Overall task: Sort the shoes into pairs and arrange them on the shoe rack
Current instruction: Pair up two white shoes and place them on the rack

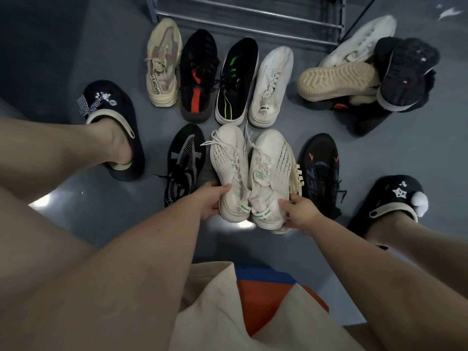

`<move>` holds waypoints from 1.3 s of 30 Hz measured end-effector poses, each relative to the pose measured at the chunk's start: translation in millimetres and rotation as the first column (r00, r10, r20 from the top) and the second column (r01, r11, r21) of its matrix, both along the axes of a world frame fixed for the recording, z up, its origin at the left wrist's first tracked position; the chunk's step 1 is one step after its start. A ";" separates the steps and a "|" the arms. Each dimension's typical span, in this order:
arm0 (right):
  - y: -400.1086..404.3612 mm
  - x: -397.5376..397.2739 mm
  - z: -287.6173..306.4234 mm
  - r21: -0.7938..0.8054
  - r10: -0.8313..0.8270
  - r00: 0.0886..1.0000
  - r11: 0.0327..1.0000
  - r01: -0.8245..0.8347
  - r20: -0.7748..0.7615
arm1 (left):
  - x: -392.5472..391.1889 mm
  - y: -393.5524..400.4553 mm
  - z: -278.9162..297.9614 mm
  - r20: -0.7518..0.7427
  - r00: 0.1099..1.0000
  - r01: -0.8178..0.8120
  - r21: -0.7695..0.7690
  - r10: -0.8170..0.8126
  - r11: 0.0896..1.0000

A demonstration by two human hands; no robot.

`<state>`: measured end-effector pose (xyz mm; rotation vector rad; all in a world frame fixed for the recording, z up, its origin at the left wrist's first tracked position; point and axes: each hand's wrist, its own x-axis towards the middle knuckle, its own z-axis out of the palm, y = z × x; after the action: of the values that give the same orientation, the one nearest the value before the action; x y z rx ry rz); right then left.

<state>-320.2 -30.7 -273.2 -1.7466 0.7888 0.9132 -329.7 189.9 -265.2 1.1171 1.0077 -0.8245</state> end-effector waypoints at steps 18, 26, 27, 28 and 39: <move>9.2 -1.9 65.7 0.006 0.001 0.996 1.000 -0.002 0.094 | 6.5 9.6 51.7 0.095 0.993 -0.046 -0.223 0.069 0.974; 9.3 15.7 113.3 0.095 -0.053 0.979 0.995 0.034 0.198 | 23.6 10.3 98.2 0.197 0.959 -0.140 -0.290 0.202 0.947; 8.3 18.5 120.9 0.109 -0.067 0.975 0.993 0.044 0.214 | 25.9 8.6 103.6 0.211 0.953 -0.147 -0.307 0.218 0.940; 7.1 21.7 128.5 0.119 -0.081 0.968 0.991 0.054 0.236 | 28.5 6.2 108.6 0.228 0.946 -0.153 -0.319 0.232 0.935; 6.8 40.4 210.9 0.255 -0.239 0.841 0.959 0.126 0.485 | 61.6 -5.1 178.2 0.380 0.869 -0.189 -0.340 0.319 0.921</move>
<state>-279.8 -24.0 -62.3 -1.5841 0.4712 0.3516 -268.1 184.9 -87.0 0.8331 0.6186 -0.4599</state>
